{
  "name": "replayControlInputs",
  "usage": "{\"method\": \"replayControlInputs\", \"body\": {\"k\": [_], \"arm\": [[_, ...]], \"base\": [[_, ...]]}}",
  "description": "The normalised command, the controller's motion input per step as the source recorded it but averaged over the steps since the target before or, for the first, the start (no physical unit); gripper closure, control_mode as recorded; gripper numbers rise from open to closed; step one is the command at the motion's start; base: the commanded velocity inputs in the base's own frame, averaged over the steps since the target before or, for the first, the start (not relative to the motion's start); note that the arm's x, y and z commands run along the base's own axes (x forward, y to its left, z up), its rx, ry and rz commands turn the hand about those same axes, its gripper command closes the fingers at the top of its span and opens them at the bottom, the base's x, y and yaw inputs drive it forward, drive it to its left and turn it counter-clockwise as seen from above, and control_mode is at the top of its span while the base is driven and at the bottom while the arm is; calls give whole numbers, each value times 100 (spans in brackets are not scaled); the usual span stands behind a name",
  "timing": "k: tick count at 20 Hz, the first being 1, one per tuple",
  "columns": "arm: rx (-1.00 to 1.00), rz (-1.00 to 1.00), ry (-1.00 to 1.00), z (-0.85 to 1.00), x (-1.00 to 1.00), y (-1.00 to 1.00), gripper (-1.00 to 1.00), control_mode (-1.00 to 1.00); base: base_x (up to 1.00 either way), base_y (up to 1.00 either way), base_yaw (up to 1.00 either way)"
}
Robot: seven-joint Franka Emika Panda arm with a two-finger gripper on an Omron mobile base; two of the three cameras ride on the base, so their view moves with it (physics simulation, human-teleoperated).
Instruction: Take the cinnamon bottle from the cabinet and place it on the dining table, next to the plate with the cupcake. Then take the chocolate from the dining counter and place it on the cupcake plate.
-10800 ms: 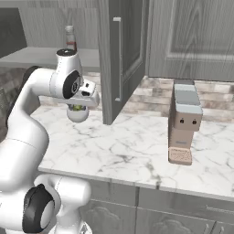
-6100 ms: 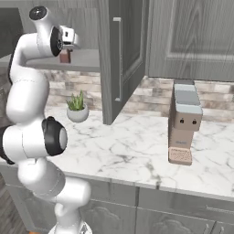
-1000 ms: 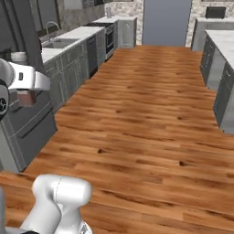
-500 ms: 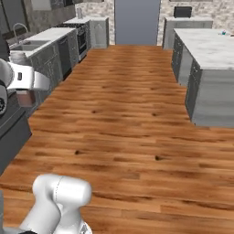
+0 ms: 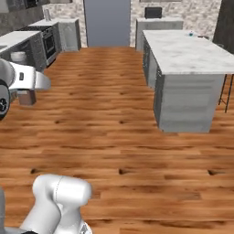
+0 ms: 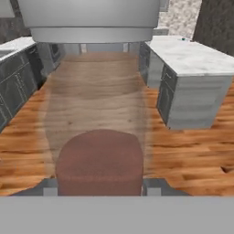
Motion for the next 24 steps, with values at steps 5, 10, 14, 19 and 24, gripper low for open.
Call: {"method": "replayControlInputs", "body": {"k": [5,10,14,19,24], "arm": [[0,0,0,0,0,0,100,100],[0,0,0,0,0,0,100,100],[0,0,0,0,0,0,100,100],[0,0,0,0,0,0,100,100],[0,0,0,0,0,0,100,100]], "base": [[100,-62,-29],[94,-99,-25],[86,-100,-20],[82,-100,-8],[77,-100,0]]}}
